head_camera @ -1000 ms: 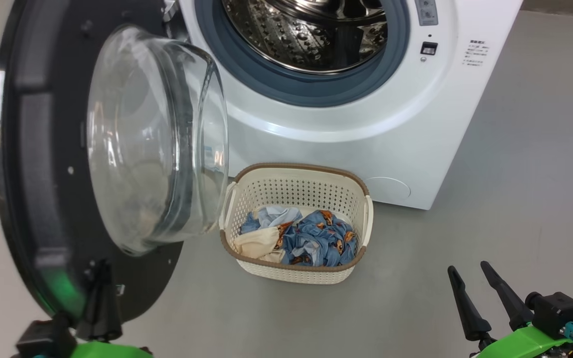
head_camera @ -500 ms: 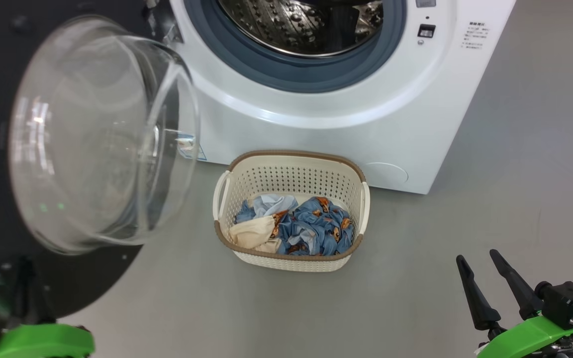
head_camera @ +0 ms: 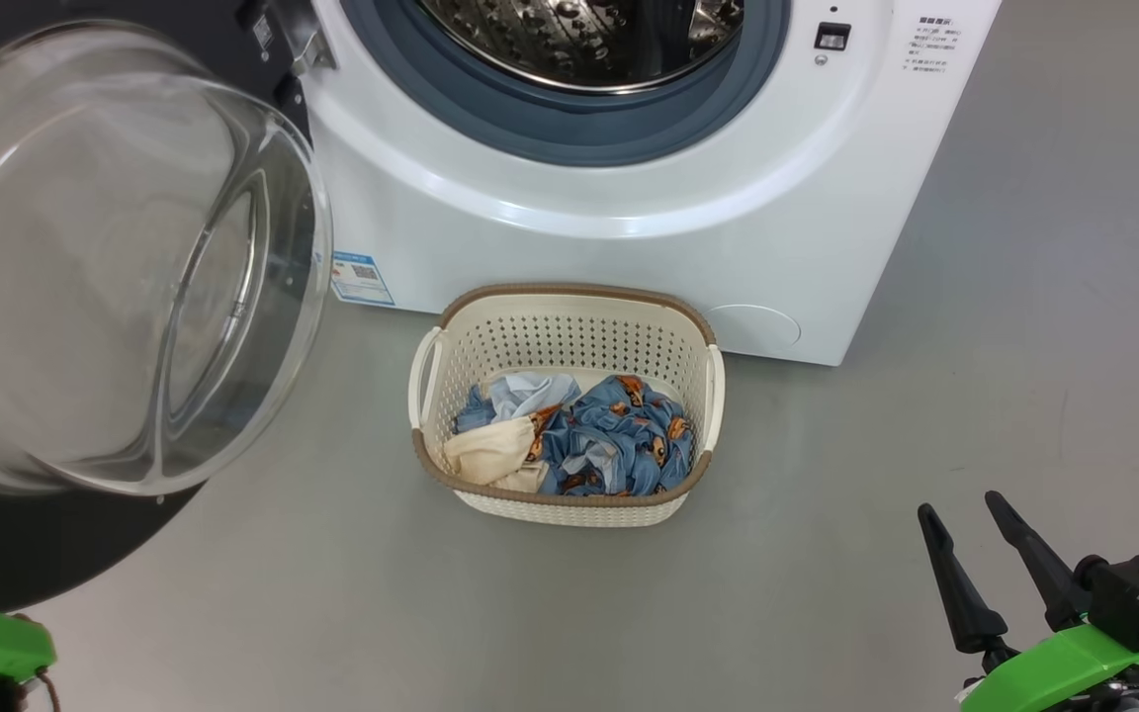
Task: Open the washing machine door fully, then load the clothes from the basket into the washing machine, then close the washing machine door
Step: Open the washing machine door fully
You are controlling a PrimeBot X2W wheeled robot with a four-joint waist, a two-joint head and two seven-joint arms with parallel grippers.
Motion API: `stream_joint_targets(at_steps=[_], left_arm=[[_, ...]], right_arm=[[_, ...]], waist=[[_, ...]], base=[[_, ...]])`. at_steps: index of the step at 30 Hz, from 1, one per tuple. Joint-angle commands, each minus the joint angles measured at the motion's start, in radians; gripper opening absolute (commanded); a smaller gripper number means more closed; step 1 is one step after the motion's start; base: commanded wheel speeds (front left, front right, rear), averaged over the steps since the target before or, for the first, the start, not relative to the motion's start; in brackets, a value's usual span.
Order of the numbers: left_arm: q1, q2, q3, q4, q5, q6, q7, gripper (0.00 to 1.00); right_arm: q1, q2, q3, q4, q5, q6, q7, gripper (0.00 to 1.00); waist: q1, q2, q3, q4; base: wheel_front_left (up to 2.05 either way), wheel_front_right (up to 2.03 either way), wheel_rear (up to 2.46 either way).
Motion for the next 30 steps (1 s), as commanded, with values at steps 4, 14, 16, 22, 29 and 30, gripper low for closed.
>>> stream_joint_targets(at_steps=[4,14,16,22,29,30], left_arm=[[-0.057,0.072,0.064,0.023,0.034,-0.017,-0.006,0.0],[-0.081,0.083,0.095,0.054,0.087,-0.044,-0.006,0.0],[-0.081,0.076,0.102,0.044,0.093,-0.051,-0.006,0.0],[-0.044,0.007,0.09,-0.043,0.135,-0.085,-0.006,0.0],[0.017,-0.046,0.057,-0.129,0.166,-0.112,-0.006,0.0],[0.025,-0.051,0.053,-0.142,0.167,-0.114,-0.006,0.0]], right_arm=[[-0.032,-0.011,0.03,-0.019,0.017,0.002,-0.012,1.0],[-0.039,-0.004,0.032,-0.015,0.022,0.002,-0.012,1.0],[-0.038,-0.001,0.031,-0.015,0.021,0.002,-0.012,1.0],[-0.026,0.008,0.028,-0.012,0.014,0.002,-0.012,1.0],[-0.017,0.018,0.026,-0.017,0.011,0.002,-0.012,1.0],[-0.015,0.019,0.025,-0.018,0.01,0.002,-0.012,1.0]], waist=[[0.0,0.0,-0.007,-0.002],[0.0,0.0,-0.016,-0.011],[0.0,0.0,-0.019,-0.014],[0.0,0.0,-0.04,-0.014],[0.0,0.0,-0.066,-0.026],[0.0,0.0,-0.071,-0.03]], base=[[0.0,0.0,0.0],[0.0,0.0,0.0],[0.0,0.0,0.0],[0.0,0.0,0.0],[0.0,0.0,0.0],[0.0,0.0,0.0]])
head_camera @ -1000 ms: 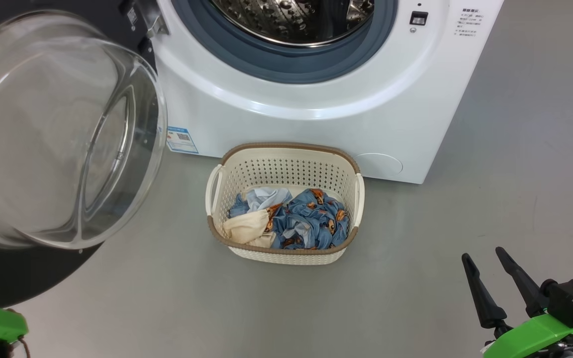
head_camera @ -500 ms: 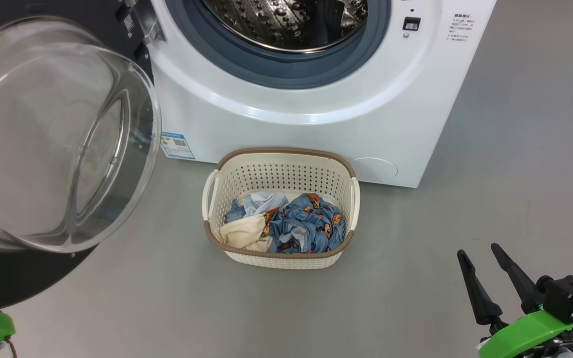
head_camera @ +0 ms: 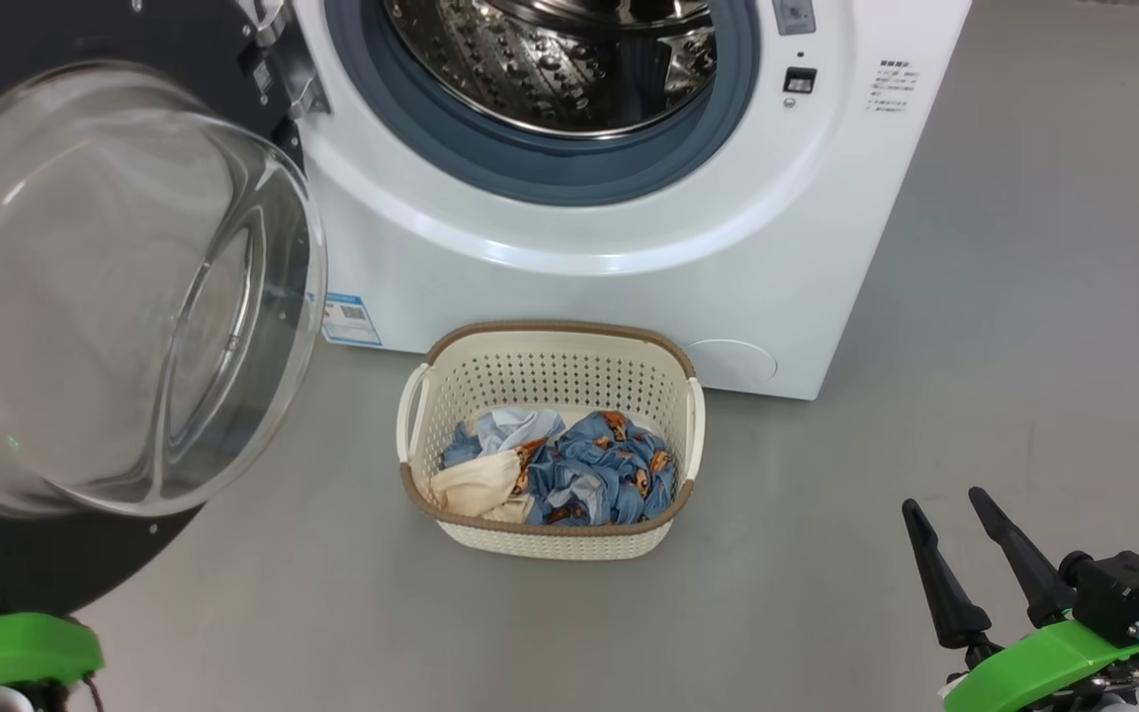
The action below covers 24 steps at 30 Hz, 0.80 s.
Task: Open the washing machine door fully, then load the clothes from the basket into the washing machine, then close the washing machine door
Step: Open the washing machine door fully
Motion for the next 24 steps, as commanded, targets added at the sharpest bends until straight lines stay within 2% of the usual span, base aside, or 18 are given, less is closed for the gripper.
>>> stream_joint_targets(at_steps=[1,5,10,17,18,19,20,24], left_arm=[[0.004,0.025,0.017,-0.048,0.013,-0.006,-0.005,0.0],[0.049,0.01,-0.032,-0.097,0.025,-0.01,-0.005,0.0],[0.118,0.002,-0.1,-0.153,0.006,0.01,-0.005,0.0],[0.185,0.002,-0.198,-0.198,-0.026,0.059,-0.005,0.0],[0.191,0.001,-0.212,-0.204,-0.029,0.063,-0.005,0.28],[0.197,0.001,-0.224,-0.206,-0.039,0.064,-0.005,0.78],[0.203,0.001,-0.234,-0.208,-0.043,0.066,-0.005,1.0],[0.216,0.001,-0.263,-0.212,-0.041,0.069,-0.005,1.0]], right_arm=[[0.001,-0.007,0.018,-0.024,0.008,0.002,-0.012,1.0],[0.008,-0.005,0.016,-0.024,0.001,0.002,-0.012,1.0],[0.012,0.002,0.019,-0.023,-0.001,0.002,-0.012,1.0],[0.015,0.008,0.021,-0.034,-0.001,0.002,-0.012,1.0],[0.014,0.008,0.022,-0.037,-0.004,0.002,-0.012,1.0],[0.013,0.009,0.022,-0.042,-0.007,0.002,-0.012,1.0],[0.013,0.009,0.025,-0.045,-0.01,0.002,-0.012,1.0],[0.012,0.011,0.032,-0.053,-0.018,0.002,-0.012,1.0]], waist=[[0.0,-0.0001,-0.011,-0.009],[0.0,-0.0001,-0.026,-0.022],[0.0,-0.0001,-0.046,-0.05],[0.0,-0.0001,-0.065,-0.092],[0.0,-0.0001,-0.067,-0.1],[0.0,-0.0001,-0.069,-0.107],[0.0,-0.0001,-0.072,-0.115],[0.0,-0.0001,-0.079,-0.139]], base=[[0.0,0.0,0.0],[0.0,0.0,0.0],[0.0,0.0,0.0],[0.0,0.0,0.0],[0.0,0.0,0.0],[0.0,0.0,0.0],[0.0,0.0,0.0],[0.0,0.0,0.0]])
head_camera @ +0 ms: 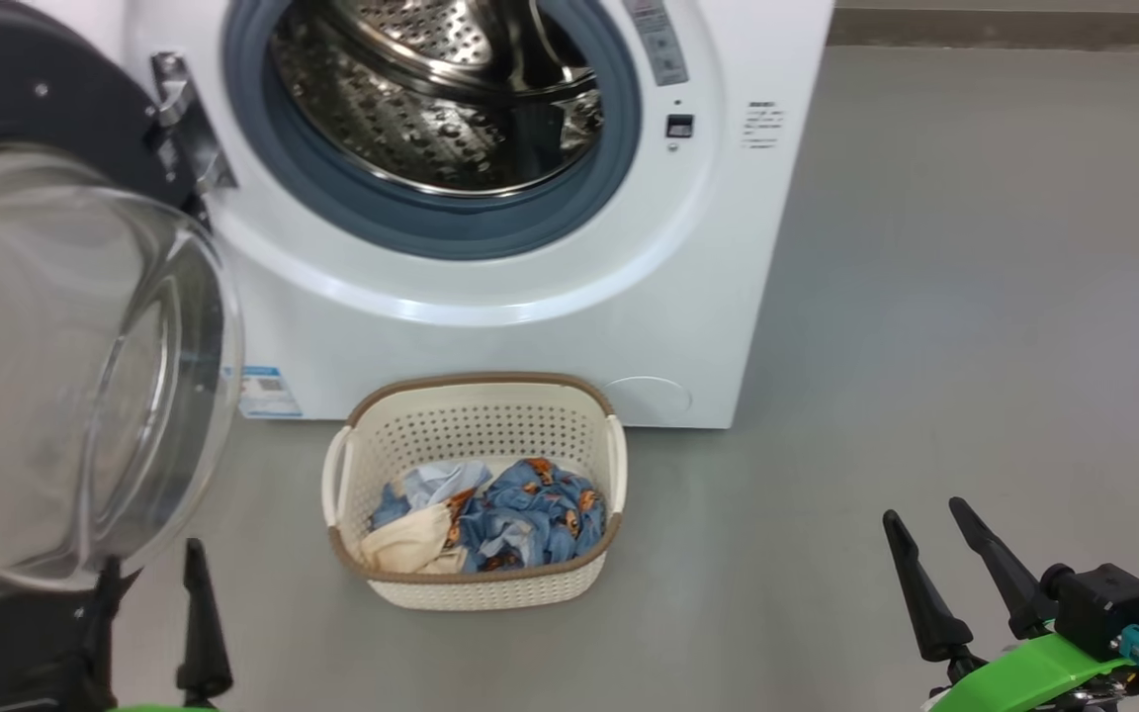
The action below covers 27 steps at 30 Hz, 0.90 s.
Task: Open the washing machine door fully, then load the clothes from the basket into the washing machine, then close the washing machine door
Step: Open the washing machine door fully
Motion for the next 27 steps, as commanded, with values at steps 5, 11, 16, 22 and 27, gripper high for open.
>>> stream_joint_targets(at_steps=[5,11,16,22,27], left_arm=[[0.006,0.018,-0.007,-0.031,-0.018,-0.009,-0.005,1.0],[0.021,0.02,-0.016,-0.014,-0.014,-0.039,-0.005,1.0],[0.025,0.023,-0.025,0.003,-0.023,-0.072,-0.005,1.0],[0.035,0.023,-0.018,0.007,-0.014,-0.078,-0.005,1.0],[0.037,0.021,-0.014,-0.01,-0.007,-0.079,-0.005,1.0]], right_arm=[[-0.007,-0.008,0.023,-0.04,-0.017,0.002,-0.012,1.0],[0.011,-0.005,0.016,-0.055,-0.035,0.002,-0.012,1.0],[0.026,0.0,0.005,-0.078,-0.055,0.002,-0.012,1.0],[0.035,0.006,0.001,-0.093,-0.071,0.002,-0.012,1.0],[0.044,0.011,-0.01,-0.099,-0.078,0.002,-0.012,1.0]], waist=[[0.0,-0.0001,-0.018,-0.054],[0.0,-0.0001,-0.028,-0.09],[0.0,-0.0001,-0.031,-0.11],[0.0,-0.0001,-0.039,-0.125],[0.0,-0.0001,-0.044,-0.124]], base=[[0.0,0.0,0.0],[0.0,0.0,0.0],[0.0,0.0,0.0],[0.0,0.0,0.0],[0.0,0.0,0.0]])
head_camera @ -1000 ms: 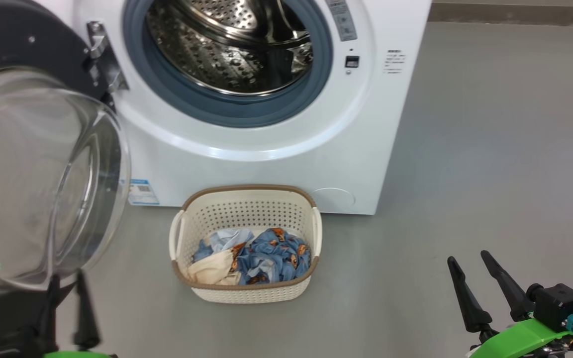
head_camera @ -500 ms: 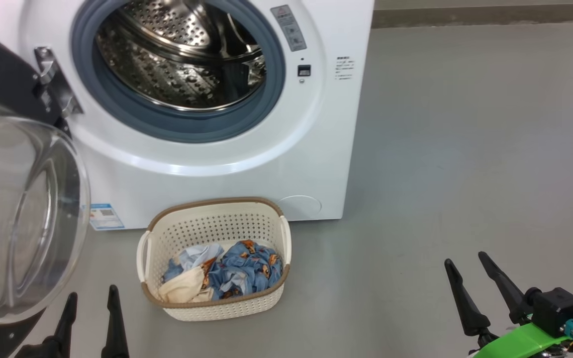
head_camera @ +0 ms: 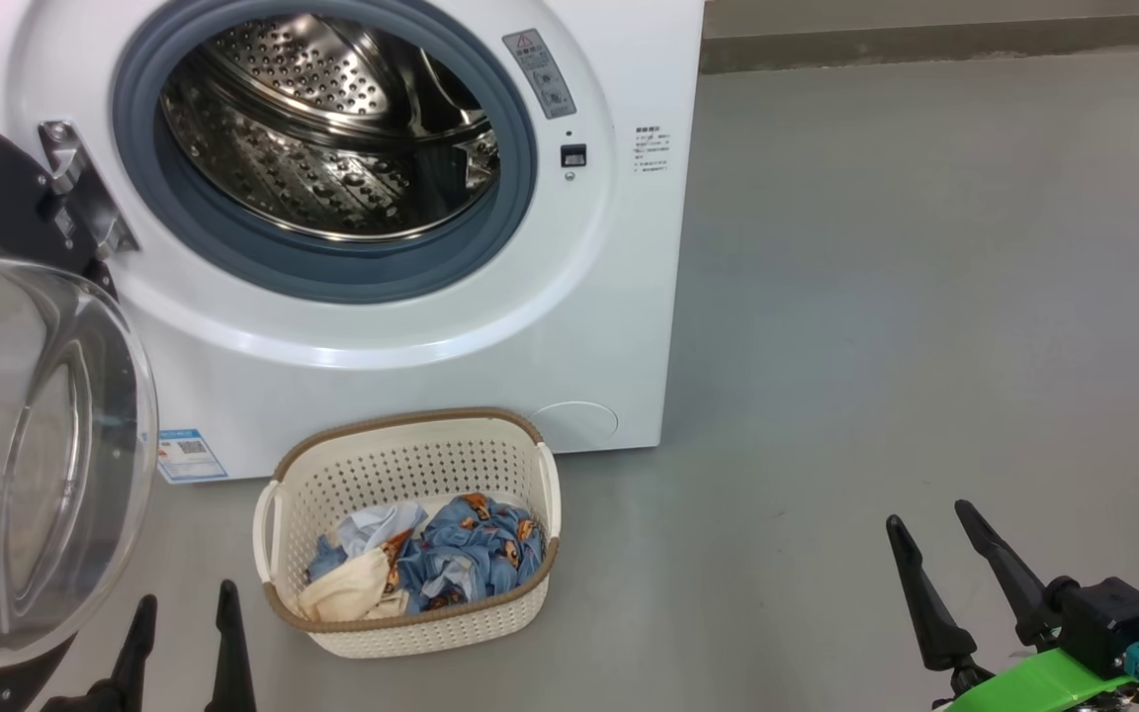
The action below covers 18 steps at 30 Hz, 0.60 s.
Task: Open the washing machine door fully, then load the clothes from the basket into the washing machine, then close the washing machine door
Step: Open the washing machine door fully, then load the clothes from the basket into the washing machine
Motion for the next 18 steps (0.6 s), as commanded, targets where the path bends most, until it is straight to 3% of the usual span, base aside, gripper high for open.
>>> stream_joint_targets(at_steps=[1,18], left_arm=[[-0.016,0.014,0.033,-0.029,0.014,-0.003,-0.006,1.0],[-0.007,0.012,0.029,-0.047,0.045,-0.021,-0.006,1.0]], right_arm=[[0.003,-0.007,0.015,-0.029,-0.011,0.002,-0.012,1.0],[0.009,0.001,0.013,-0.019,-0.004,0.002,-0.012,1.0]], waist=[[0.0,0.0,-0.001,0.001],[0.0,0.0,-0.007,0.021]], base=[[0.0,0.0,0.0],[0.0,0.0,0.0]])
